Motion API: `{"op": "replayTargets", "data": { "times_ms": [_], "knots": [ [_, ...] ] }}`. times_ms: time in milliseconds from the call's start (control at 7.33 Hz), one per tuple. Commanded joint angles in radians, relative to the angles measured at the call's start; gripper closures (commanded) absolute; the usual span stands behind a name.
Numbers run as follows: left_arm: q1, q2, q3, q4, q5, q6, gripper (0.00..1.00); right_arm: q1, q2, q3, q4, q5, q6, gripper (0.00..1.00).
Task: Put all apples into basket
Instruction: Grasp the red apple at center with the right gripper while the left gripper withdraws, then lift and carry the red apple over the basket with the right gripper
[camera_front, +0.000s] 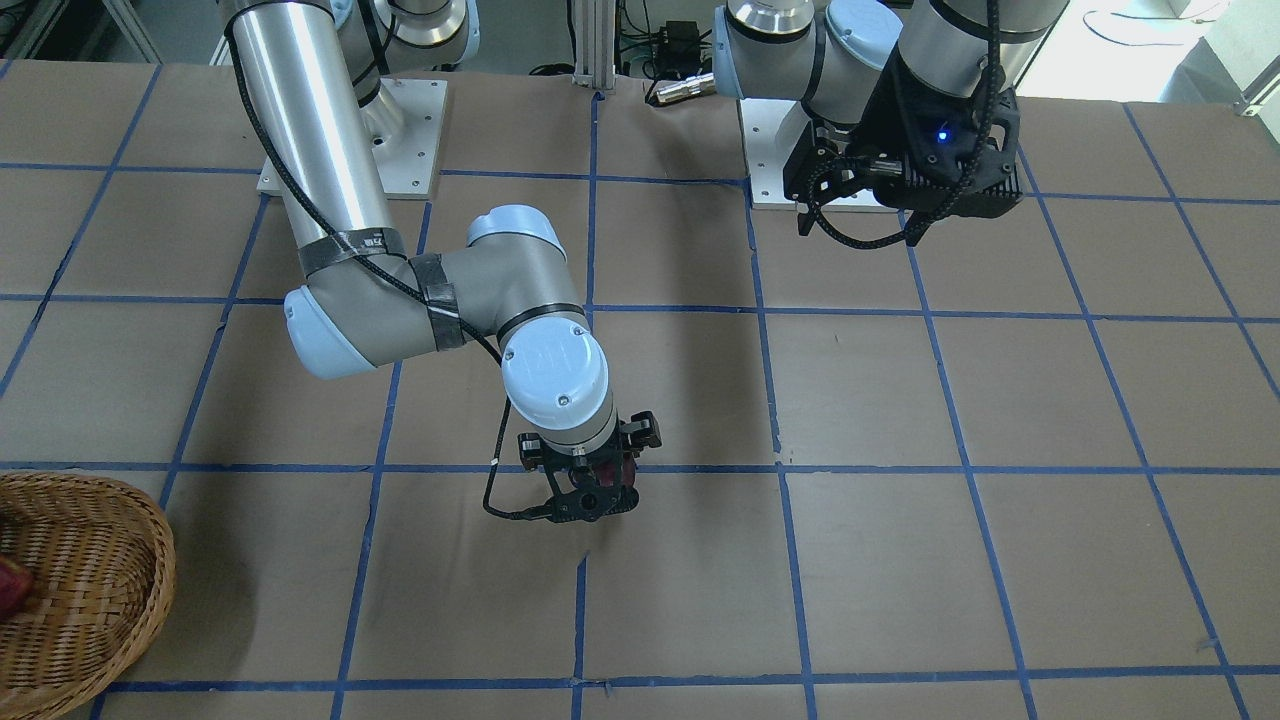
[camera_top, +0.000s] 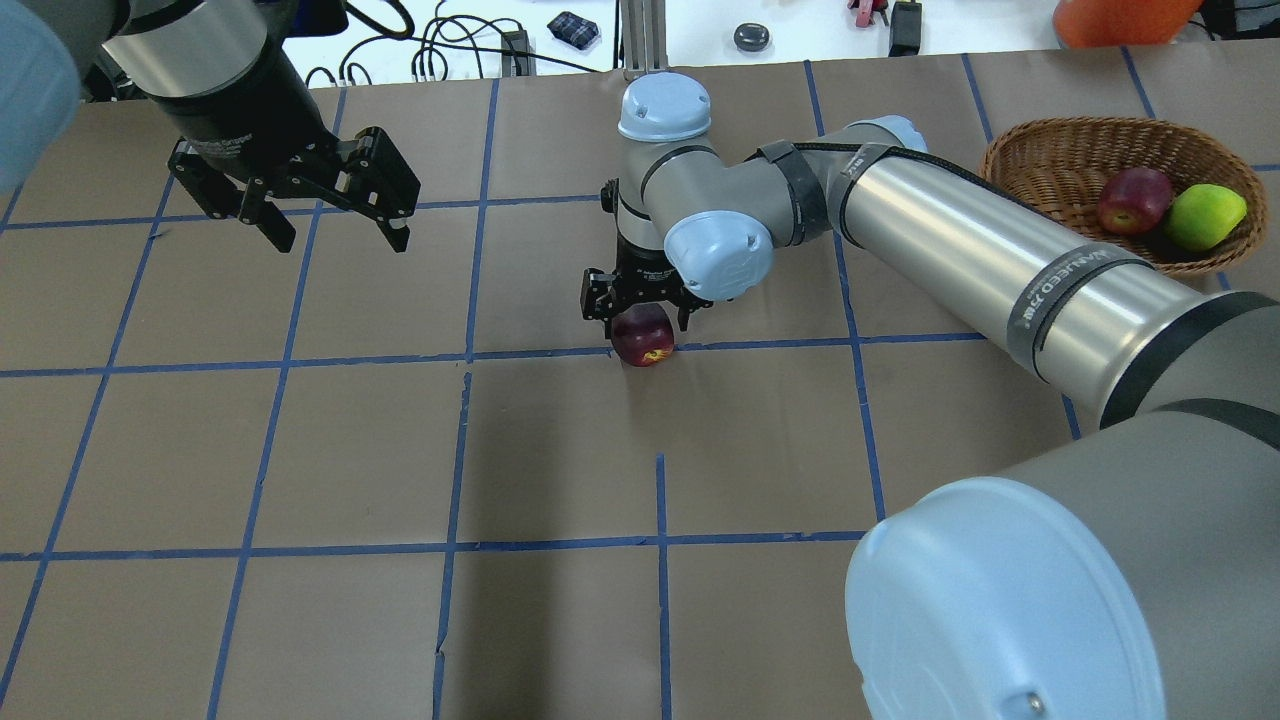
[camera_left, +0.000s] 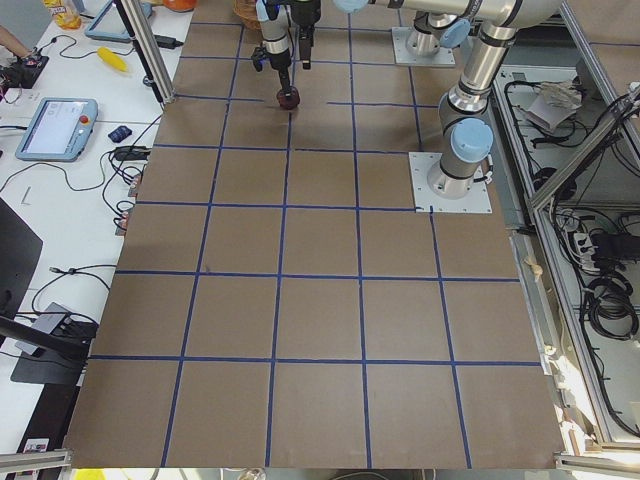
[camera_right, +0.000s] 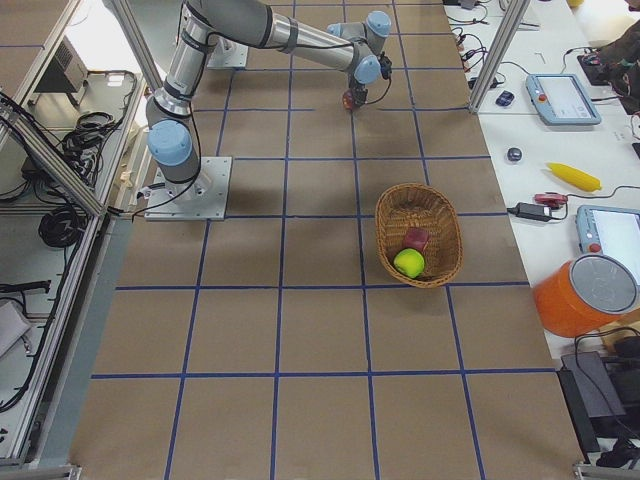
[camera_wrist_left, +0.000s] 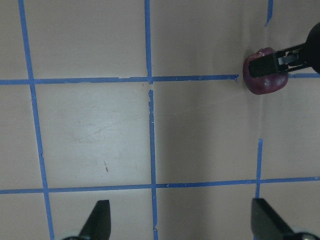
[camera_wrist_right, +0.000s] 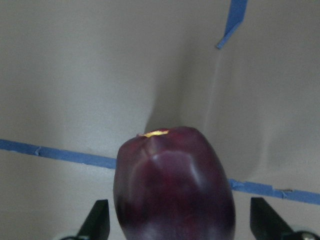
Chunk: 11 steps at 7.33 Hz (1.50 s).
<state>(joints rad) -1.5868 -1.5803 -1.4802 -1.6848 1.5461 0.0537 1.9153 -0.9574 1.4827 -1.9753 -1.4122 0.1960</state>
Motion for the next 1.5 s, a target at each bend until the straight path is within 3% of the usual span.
{"op": "replayTargets", "data": {
  "times_ms": [0,136,273,545,682,818,955,1091,1364],
  "knots": [
    [0.005,-0.001,-0.002,0.037,0.002,0.0,0.0,0.007,0.009,0.01,-0.019,0.001,0.017,0.07],
    [0.007,-0.003,0.0,0.039,0.0,-0.002,0.0,0.007,0.016,0.008,-0.031,0.004,0.017,0.57],
    [0.008,-0.003,0.0,0.042,0.0,-0.008,0.0,0.007,0.016,-0.001,-0.031,0.001,0.017,0.99],
    [0.027,-0.003,-0.002,0.043,0.002,-0.011,0.0,-0.024,-0.013,-0.083,0.016,-0.001,0.004,1.0],
    [0.027,-0.003,0.0,0.043,0.0,-0.011,0.0,-0.076,-0.039,-0.157,0.111,-0.019,0.002,1.0],
    [0.027,-0.003,-0.002,0.043,0.0,-0.011,0.0,-0.176,-0.073,-0.229,0.256,-0.043,-0.012,1.0],
    [0.027,-0.003,-0.002,0.043,0.0,-0.011,0.0,-0.288,-0.101,-0.27,0.327,-0.088,-0.05,1.0],
    [0.027,-0.003,-0.002,0.043,0.0,-0.009,0.0,-0.393,-0.104,-0.286,0.337,-0.105,-0.055,1.0],
    [0.027,-0.003,-0.002,0.043,0.0,-0.011,0.0,-0.525,-0.086,-0.277,0.311,-0.18,-0.247,1.0]
  ]
}}
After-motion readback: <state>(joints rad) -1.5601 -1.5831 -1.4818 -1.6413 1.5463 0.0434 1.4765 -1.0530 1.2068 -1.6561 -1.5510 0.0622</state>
